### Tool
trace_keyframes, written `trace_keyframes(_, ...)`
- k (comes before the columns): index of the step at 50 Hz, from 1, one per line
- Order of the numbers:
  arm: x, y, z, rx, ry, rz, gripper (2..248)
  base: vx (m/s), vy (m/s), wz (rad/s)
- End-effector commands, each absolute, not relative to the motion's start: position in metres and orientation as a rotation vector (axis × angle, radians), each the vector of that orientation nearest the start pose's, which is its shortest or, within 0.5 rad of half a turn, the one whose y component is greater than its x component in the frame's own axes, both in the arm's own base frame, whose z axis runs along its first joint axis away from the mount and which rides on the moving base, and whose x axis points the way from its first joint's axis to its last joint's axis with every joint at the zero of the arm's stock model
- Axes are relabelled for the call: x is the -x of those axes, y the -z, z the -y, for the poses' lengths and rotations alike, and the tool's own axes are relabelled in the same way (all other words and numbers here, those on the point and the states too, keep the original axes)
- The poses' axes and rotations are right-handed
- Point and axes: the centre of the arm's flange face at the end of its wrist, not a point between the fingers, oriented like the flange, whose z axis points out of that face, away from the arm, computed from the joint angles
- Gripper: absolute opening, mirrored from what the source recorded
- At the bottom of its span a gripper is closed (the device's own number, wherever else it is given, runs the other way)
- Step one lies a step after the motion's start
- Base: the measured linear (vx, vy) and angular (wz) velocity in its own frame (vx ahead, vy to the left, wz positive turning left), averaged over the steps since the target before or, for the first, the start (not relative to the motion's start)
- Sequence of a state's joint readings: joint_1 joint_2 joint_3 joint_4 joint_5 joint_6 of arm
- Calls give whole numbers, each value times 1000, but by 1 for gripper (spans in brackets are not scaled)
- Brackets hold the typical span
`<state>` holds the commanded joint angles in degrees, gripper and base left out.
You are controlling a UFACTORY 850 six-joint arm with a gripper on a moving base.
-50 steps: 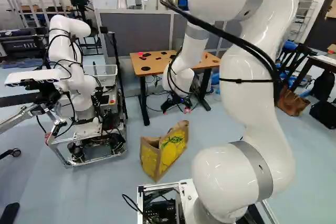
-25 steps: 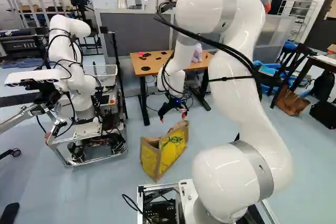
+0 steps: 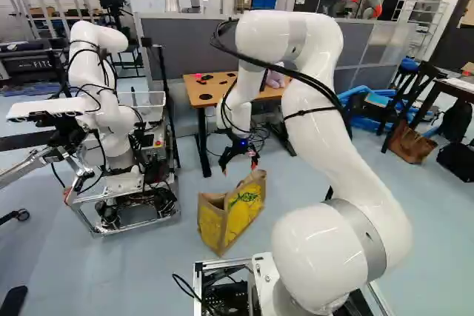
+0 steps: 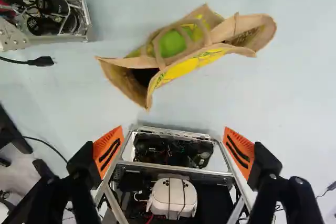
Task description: Pick up the bag on the ground and place it on the table
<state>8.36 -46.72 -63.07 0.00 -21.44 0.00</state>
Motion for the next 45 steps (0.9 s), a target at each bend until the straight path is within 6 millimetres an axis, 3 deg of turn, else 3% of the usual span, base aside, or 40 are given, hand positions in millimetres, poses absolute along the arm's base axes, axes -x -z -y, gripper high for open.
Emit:
trace_keyframes(16,-560,-151,-88,3136,-123,245,247,0,0,0)
trace_keyframes(31,-569,-128,-89,3136,-145,240,247,0,0,0)
trace_keyframes(45,-572,-106,-89,3151,-171,59,247,0,0,0)
